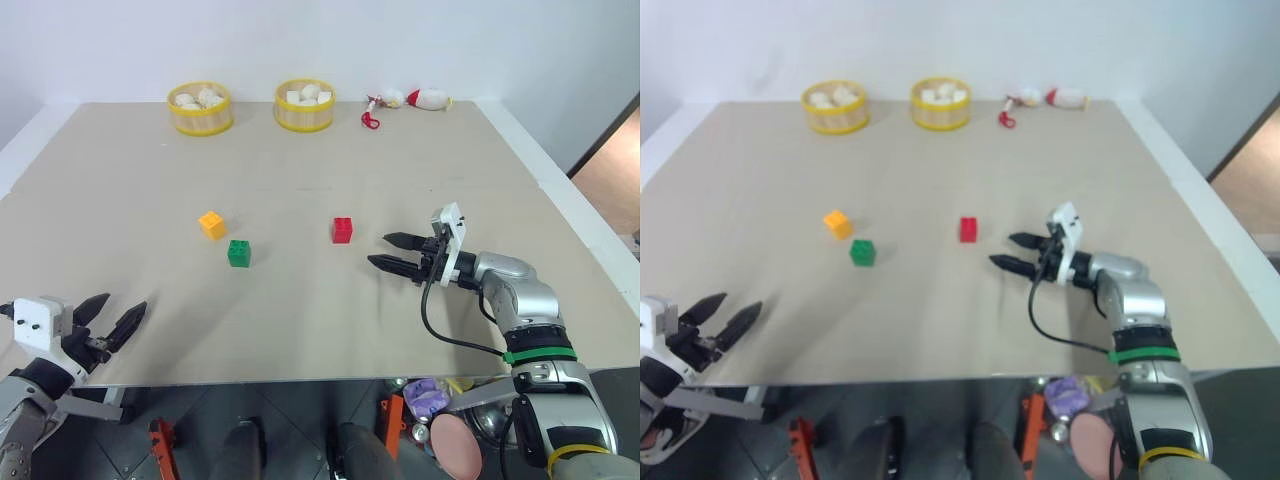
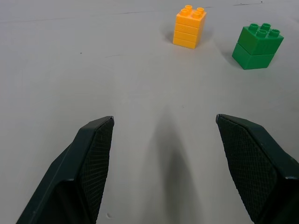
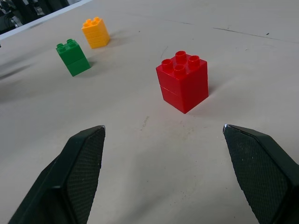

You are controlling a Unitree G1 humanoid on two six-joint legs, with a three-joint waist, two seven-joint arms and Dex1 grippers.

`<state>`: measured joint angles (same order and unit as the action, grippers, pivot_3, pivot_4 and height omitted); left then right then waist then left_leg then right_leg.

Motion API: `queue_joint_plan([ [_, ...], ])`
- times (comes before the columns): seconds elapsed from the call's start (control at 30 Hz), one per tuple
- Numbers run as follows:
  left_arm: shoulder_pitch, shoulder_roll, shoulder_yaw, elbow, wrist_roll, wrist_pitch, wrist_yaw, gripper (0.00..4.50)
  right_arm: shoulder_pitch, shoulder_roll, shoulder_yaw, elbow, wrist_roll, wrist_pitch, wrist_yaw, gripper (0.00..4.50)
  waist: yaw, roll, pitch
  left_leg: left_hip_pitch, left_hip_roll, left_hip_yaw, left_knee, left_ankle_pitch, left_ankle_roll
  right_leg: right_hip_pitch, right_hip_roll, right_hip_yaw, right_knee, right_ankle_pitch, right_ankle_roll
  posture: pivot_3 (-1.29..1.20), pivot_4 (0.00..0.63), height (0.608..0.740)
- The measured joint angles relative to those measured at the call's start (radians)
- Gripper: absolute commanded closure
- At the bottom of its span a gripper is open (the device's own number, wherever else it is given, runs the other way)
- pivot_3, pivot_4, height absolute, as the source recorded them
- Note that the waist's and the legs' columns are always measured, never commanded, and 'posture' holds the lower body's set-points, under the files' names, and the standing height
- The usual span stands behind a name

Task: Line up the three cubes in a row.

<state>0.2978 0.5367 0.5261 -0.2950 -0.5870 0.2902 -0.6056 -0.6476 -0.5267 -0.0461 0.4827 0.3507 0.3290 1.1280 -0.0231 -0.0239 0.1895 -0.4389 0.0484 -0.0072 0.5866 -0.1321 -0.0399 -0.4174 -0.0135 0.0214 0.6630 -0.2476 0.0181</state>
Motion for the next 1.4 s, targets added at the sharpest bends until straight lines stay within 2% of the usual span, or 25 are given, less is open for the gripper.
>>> queue_joint_plan([
  [0.07,-0.004,0.001,-0.001,0.003,0.000,-0.002,-0.010,0.88,0.003,0.000,-0.001,-0.008,0.000,0.002,-0.001,0.32,0.000,0.000,0.000,0.000,0.000,0.000,0.000,0.000,0.000,0.000,0.000,0.000,0.000,0.000,0.000,0.00,0.150,0.740],
  [0.23,-0.171,0.077,-0.051,0.069,-0.007,-0.026,-0.153,0.88,0.043,0.013,-0.005,-0.150,0.029,0.019,-0.041,0.32,0.004,-0.001,-0.001,0.000,0.006,0.003,0.002,0.001,-0.001,0.000,0.005,0.001,0.002,0.001,-0.001,0.00,0.150,0.740],
  [0.47,-0.245,0.120,-0.126,0.070,-0.025,-0.016,-0.282,0.88,0.058,0.009,-0.010,-0.180,0.028,0.016,-0.106,0.32,-0.001,-0.002,-0.001,0.000,0.010,0.008,0.002,0.000,-0.001,-0.002,0.009,0.005,0.002,0.002,0.000,0.00,0.150,0.740],
  [0.63,-0.368,0.158,-0.243,0.008,-0.054,0.046,-0.358,0.88,-0.013,0.027,0.015,-0.127,-0.036,-0.041,-0.158,0.32,-0.001,-0.002,-0.001,0.000,0.011,0.008,0.003,0.000,-0.001,-0.002,0.011,0.006,0.002,0.004,0.000,0.00,0.150,0.740],
  [0.73,-0.447,0.157,-0.349,-0.013,-0.045,0.065,-0.392,0.88,-0.076,0.067,0.064,-0.021,-0.116,-0.105,-0.214,0.32,-0.003,-0.003,-0.002,0.000,0.012,0.009,0.004,0.000,-0.001,-0.002,0.013,0.007,0.002,0.005,0.000,0.00,0.150,0.740],
  [0.9,-0.509,0.130,-0.449,-0.008,-0.018,0.067,-0.406,0.88,-0.092,0.119,0.097,0.050,-0.180,-0.140,-0.276,0.32,-0.003,-0.003,-0.001,-0.001,0.012,0.009,0.004,0.000,-0.001,-0.002,0.013,0.009,0.002,0.007,0.006,0.00,0.150,0.740],
  [1.2,-0.519,0.088,-0.479,0.012,0.016,0.050,-0.402,0.88,-0.082,0.129,0.110,-0.009,-0.199,-0.110,-0.303,0.32,-0.003,-0.003,-0.001,-0.001,0.013,0.009,0.006,0.000,0.000,-0.002,0.015,0.009,0.003,0.008,0.006,0.00,0.150,0.740],
  [1.4,-0.512,0.064,-0.480,0.016,0.031,0.033,-0.388,0.88,-0.035,0.187,0.126,-0.072,-0.202,-0.048,-0.354,0.32,-0.003,-0.003,-0.002,-0.001,0.014,0.009,0.007,0.000,0.000,-0.002,0.015,0.010,0.004,0.009,0.006,0.00,0.150,0.740],
])
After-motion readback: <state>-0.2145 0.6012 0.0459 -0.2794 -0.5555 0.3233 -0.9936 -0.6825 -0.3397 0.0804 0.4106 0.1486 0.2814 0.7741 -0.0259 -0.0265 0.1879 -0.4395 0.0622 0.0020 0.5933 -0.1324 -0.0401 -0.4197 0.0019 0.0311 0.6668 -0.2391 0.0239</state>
